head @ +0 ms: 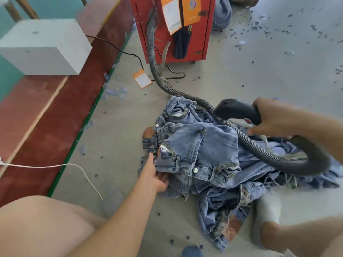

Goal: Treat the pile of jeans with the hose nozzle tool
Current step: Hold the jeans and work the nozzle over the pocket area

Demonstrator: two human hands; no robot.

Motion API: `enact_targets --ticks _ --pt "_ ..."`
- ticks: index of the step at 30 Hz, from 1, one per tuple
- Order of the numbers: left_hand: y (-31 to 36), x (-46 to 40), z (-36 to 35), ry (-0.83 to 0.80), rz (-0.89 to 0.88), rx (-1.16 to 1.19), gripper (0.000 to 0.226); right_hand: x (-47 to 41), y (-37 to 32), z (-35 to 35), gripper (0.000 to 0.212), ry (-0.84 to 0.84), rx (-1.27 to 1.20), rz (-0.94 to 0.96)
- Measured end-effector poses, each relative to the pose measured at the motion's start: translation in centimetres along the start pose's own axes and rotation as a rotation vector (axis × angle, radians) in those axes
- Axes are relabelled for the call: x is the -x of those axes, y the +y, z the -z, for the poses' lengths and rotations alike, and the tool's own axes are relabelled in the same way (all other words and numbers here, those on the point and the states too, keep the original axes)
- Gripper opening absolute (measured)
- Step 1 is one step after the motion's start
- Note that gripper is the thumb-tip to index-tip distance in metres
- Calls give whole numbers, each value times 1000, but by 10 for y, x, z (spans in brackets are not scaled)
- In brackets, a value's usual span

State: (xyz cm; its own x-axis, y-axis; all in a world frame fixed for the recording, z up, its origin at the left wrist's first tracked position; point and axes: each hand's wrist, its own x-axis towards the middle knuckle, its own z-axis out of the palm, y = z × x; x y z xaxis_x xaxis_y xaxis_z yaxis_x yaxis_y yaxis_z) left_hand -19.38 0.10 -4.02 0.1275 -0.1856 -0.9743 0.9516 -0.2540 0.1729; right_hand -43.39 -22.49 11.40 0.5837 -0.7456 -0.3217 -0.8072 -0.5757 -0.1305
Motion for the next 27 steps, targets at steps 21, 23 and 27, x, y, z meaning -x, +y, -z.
enact_targets --ticks 21,23,27 --pt "30 118 -34 -673 -277 -329 27 53 -22 20 58 113 -496 41" --pt "38 127 -27 -656 -275 -433 29 57 -25 22 68 139 -590 6" --pt "26 133 -17 -668 -145 -542 35 64 -30 17 64 48 -698 -30"
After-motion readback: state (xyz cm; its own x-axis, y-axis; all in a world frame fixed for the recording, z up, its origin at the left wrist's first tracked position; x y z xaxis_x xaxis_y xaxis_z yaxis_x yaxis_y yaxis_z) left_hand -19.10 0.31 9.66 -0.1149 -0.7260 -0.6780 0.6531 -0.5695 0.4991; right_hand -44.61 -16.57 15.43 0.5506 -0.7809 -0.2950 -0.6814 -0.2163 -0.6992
